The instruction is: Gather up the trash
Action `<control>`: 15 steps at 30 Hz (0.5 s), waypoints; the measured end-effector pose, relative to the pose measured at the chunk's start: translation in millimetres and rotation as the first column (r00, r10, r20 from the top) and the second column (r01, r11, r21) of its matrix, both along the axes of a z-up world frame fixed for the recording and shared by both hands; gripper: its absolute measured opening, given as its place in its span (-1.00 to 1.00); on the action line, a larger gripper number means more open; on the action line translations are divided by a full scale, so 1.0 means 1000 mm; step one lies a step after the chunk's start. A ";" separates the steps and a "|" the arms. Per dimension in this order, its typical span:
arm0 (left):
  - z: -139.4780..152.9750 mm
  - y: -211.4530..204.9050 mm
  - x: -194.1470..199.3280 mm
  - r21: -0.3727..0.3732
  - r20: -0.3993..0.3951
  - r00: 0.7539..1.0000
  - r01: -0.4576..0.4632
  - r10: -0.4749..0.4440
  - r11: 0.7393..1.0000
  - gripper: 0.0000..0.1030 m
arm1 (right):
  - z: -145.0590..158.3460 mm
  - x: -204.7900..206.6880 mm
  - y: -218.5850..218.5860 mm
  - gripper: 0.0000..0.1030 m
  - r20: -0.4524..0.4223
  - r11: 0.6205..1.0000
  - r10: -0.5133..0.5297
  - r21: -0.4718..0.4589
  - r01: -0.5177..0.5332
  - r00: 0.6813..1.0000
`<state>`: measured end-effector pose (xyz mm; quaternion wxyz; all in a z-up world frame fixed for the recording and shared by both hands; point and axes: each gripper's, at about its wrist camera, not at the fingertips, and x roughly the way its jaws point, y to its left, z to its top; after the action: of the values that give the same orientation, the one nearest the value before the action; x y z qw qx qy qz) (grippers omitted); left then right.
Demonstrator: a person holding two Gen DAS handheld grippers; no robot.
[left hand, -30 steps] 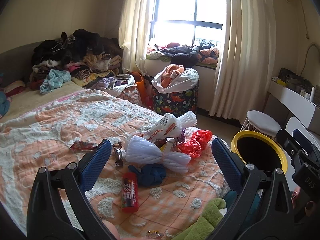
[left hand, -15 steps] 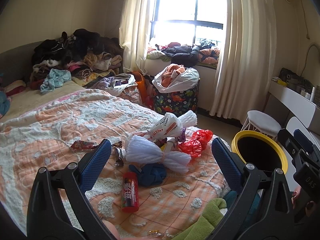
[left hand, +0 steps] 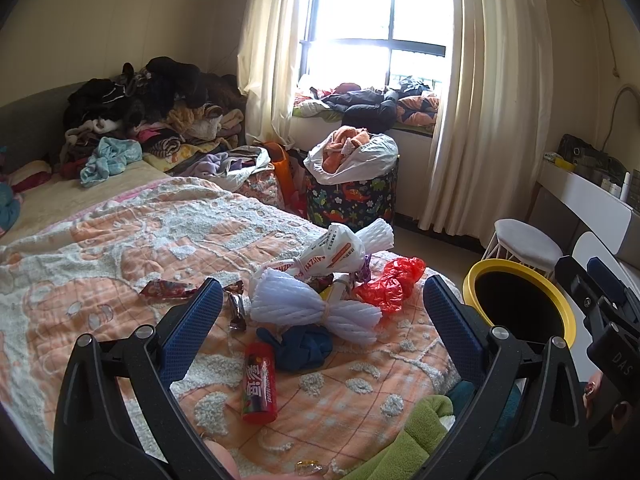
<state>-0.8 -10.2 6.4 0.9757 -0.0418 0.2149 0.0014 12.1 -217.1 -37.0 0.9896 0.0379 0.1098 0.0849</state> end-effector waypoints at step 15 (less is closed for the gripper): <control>-0.005 0.020 0.004 -0.046 -0.009 0.999 -0.048 0.047 0.998 0.79 | -0.004 0.009 0.004 0.88 -0.033 0.998 0.058 -0.016 -0.058 0.998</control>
<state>3.2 10.1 1.8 0.9733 -0.0695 0.2179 0.0199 21.2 -212.9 -41.0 0.9851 0.0275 0.1276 0.1120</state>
